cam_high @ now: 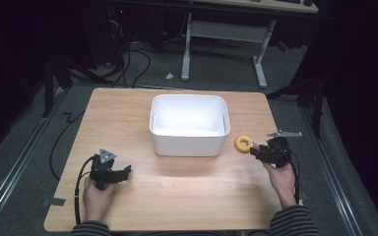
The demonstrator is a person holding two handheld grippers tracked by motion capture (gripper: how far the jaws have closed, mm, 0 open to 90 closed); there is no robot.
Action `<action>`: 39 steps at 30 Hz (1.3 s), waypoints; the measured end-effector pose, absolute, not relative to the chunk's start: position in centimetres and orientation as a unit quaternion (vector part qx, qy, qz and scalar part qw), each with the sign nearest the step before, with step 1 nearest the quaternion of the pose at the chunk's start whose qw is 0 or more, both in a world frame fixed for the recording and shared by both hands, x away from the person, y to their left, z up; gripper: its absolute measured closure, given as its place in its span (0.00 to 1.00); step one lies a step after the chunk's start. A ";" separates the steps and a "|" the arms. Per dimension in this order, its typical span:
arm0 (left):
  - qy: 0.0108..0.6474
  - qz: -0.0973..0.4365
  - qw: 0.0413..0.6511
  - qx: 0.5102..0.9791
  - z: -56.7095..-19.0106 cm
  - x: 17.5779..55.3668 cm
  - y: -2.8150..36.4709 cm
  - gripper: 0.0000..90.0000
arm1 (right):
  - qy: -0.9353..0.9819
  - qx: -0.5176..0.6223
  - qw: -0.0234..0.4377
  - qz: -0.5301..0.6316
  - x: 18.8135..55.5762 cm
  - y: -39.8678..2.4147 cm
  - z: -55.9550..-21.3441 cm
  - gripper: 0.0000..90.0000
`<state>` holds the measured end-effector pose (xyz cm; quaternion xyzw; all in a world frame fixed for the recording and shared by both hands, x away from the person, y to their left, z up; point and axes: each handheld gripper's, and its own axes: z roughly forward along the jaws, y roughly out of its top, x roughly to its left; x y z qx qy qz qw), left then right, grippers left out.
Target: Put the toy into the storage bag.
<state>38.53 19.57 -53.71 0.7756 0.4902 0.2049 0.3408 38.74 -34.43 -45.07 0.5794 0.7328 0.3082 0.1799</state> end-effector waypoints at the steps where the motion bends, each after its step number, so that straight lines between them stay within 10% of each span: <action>1: 0.490 0.205 0.341 0.776 -53.7 38.5 19.6 0.20 | 0.733 0.582 0.177 0.304 38.9 -34.4 -45.0 0.60; 39: 0.491 0.207 0.341 0.775 -53.7 38.5 19.5 0.20 | 0.733 0.615 0.179 0.230 46.3 -33.8 -47.0 0.58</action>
